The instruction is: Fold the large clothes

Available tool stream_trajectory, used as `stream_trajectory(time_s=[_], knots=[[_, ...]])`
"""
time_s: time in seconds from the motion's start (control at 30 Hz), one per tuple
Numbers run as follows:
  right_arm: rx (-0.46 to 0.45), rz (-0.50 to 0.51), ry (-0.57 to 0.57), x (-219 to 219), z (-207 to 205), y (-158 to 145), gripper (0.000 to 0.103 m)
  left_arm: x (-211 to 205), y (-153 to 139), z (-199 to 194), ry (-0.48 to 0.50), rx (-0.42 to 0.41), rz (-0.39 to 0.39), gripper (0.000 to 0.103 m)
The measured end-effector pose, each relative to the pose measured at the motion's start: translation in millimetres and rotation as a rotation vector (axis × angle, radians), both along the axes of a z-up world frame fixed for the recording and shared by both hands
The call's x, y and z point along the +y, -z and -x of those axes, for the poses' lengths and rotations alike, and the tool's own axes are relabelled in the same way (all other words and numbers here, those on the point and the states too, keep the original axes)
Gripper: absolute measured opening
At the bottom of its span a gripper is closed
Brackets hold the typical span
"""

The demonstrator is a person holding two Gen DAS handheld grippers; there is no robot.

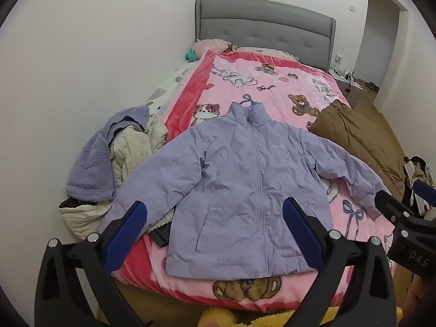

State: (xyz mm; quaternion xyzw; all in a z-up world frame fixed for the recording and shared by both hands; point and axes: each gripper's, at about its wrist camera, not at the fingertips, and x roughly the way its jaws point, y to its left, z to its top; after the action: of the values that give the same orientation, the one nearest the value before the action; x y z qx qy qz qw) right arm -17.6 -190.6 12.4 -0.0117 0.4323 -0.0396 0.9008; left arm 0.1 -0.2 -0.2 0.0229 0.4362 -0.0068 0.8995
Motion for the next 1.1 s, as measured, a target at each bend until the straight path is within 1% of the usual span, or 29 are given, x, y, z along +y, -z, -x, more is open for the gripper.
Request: stream_trajectory(time_s=[1.1], knots=[[0.012, -0.002, -0.002, 0.9, -7.2, 0.7, 0.095, -0.2, 0.0, 0.1, 0.003, 0.001, 0.000, 0.098]])
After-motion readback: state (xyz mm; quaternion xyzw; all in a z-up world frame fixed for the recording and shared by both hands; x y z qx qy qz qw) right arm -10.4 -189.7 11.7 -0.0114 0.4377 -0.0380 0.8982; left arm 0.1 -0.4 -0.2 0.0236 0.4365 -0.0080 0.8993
